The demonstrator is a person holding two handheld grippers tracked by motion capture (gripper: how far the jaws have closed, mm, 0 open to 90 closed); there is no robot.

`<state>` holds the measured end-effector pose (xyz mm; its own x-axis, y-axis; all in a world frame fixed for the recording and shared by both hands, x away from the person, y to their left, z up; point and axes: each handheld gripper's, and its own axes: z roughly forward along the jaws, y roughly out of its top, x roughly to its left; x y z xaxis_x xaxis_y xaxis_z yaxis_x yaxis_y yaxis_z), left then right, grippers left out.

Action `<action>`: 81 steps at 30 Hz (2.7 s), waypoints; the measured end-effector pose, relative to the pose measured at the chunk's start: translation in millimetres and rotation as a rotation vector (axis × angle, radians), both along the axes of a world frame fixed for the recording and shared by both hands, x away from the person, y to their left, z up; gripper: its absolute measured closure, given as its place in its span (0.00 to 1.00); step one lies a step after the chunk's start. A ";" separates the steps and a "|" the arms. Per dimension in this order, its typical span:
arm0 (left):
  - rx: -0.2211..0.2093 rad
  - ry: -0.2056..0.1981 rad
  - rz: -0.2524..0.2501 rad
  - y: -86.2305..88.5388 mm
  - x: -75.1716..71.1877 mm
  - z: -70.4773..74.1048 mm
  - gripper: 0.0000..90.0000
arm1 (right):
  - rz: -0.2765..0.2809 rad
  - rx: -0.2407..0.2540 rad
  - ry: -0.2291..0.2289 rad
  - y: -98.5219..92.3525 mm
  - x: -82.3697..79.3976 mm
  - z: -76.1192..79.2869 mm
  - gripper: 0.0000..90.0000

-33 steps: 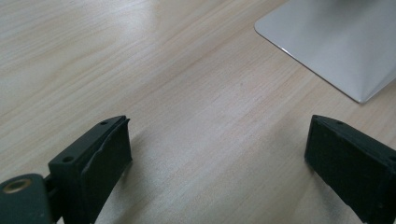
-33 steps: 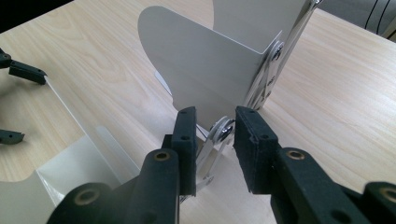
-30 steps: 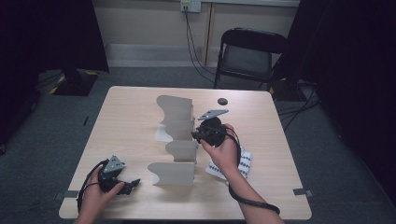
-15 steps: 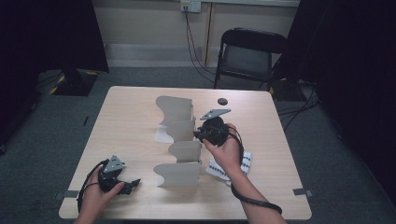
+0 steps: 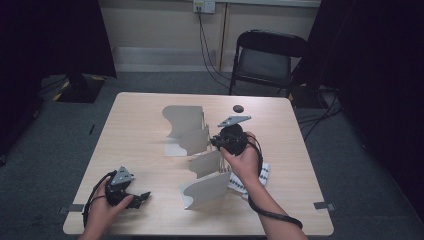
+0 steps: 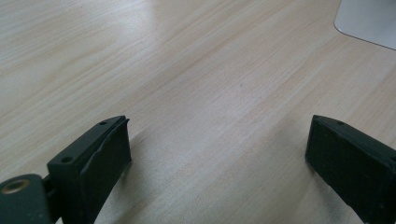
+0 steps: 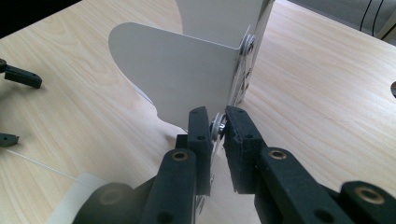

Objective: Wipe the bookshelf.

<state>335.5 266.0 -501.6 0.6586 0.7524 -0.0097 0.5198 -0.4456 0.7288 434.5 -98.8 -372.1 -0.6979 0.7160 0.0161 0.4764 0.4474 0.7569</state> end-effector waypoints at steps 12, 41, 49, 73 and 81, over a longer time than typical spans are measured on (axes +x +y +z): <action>0.003 -0.002 -0.002 0.2 0.2 0.1 0.07 | -0.027 0.042 0.011 -5.0 1.6 -0.2 0.94; 0.005 -0.001 -0.002 0.0 0.5 0.3 0.07 | -0.070 0.101 0.042 -70.0 -2.2 -22.4 0.46; 0.014 -0.002 -0.006 -0.5 1.7 0.5 0.06 | -0.106 -0.031 0.087 -90.8 -2.2 -63.0 0.43; 0.009 -0.001 -0.003 -0.9 1.5 0.2 0.06 | -0.146 -0.165 0.107 -110.4 -14.4 -104.7 0.90; 0.009 -0.002 -0.002 -1.0 1.7 0.2 0.06 | -0.149 -0.092 0.131 -119.9 -14.5 -94.5 0.91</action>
